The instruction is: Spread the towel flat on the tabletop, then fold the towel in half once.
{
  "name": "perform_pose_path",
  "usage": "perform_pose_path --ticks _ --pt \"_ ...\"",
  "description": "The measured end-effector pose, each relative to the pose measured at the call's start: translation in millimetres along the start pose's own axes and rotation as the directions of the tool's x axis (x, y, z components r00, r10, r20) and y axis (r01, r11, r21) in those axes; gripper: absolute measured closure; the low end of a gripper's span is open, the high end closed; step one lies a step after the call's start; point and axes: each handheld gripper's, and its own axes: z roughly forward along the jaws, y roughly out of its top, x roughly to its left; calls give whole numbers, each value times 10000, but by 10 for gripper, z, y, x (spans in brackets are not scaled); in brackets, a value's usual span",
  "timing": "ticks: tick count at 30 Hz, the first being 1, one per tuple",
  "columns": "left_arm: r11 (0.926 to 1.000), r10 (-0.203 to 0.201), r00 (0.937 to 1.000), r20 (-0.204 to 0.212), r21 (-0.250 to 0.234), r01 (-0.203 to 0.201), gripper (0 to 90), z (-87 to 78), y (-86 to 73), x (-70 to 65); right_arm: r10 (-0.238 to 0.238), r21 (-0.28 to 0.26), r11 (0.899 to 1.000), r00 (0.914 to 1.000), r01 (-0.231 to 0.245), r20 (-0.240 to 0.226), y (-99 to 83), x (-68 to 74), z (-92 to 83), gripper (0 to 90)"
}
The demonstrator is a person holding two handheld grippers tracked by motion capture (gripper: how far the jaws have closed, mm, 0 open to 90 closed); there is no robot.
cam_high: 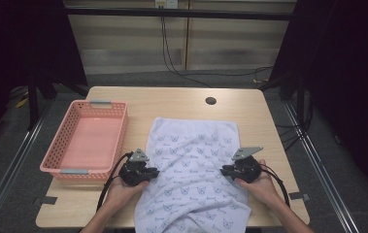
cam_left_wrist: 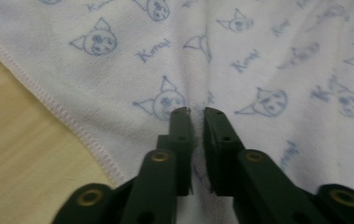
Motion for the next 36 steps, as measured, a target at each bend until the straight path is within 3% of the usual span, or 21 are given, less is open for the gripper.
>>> perform_pose_path --ticks 4,9,11,12,13,15,17,19,20,21,22,25,28,29,31,33,35,36 --pt "9991 314 9986 421 256 -325 847 -48 -72 -169 348 48 9994 9990 -347 -273 -175 89 -157 869" --pt "9971 485 9935 1031 541 -543 846 -134 -208 -432 439 319 9986 9958 -414 -808 -387 267 -363 872" --pt "9968 350 9877 1525 663 -456 845 -170 -268 -531 445 500 9980 9944 -398 -963 -442 345 -429 872" --pt "9950 481 9818 1837 768 -631 845 -191 -302 -583 396 635 9974 9940 -332 -1017 -460 385 -458 872" --pt "9952 346 9761 2144 822 -533 844 -207 -335 -618 382 771 9966 9938 -302 -1040 -477 433 -487 872" --pt "9933 180 9709 2388 1064 -446 843 -250 -376 -671 189 996 9950 9904 -52 -1366 -514 529 -536 872" --pt "9920 390 9711 2356 1080 -660 818 -275 -380 -676 265 1028 9946 9889 -115 -1465 -545 573 -561 867" --pt "9953 325 9780 2062 824 -505 730 -276 -332 -634 263 851 9963 9911 -152 -1302 -537 568 -579 774" --pt "9985 173 9819 1886 479 -268 704 -270 -277 -583 256 577 9981 9936 -194 -1097 -527 536 -580 732" --pt "9995 100 9851 1716 284 -151 691 -269 -223 -539 545 206 9984 9945 -529 -891 -497 461 -592 685" --pt "9998 102 9866 1629 163 -130 683 -266 -166 -493 799 -68 9967 9946 -805 -662 -465 378 -605 659" --pt "9994 21 9949 1011 -347 14 644 -201 -10 -344 1063 -552 9929 9943 -1057 88 -340 105 -611 619" --pt "9986 46 9977 683 -529 -10 615 -97 103 -201 1393 -959 9866 9877 -1322 716 -212 -179 -566 582" --pt "9988 -185 9984 529 -436 208 614 -44 144 -127 1479 -1072 9845 9858 -1391 792 -183 -249 -545 567" --pt "9990 -182 9996 224 -395 191 609 9 196 -53 1572 -1107 9832 9814 -1451 1099 -95 -438 -449 544" --pt "9954 -690 9974 211 -655 703 597 27 247 33 1782 -1180 9793 9772 -1646 1152 -37 -590 -366 521" --pt "9965 -660 9975 -234 -527 647 591 54 328 70 2113 -1169 9735 9689 -1967 1290 9 -715 -300 484" --pt "9967 -632 9971 -422 -528 610 586 64 385 88 2417 -1380 9643 9640 -2259 1107 23 -772 -275 478"
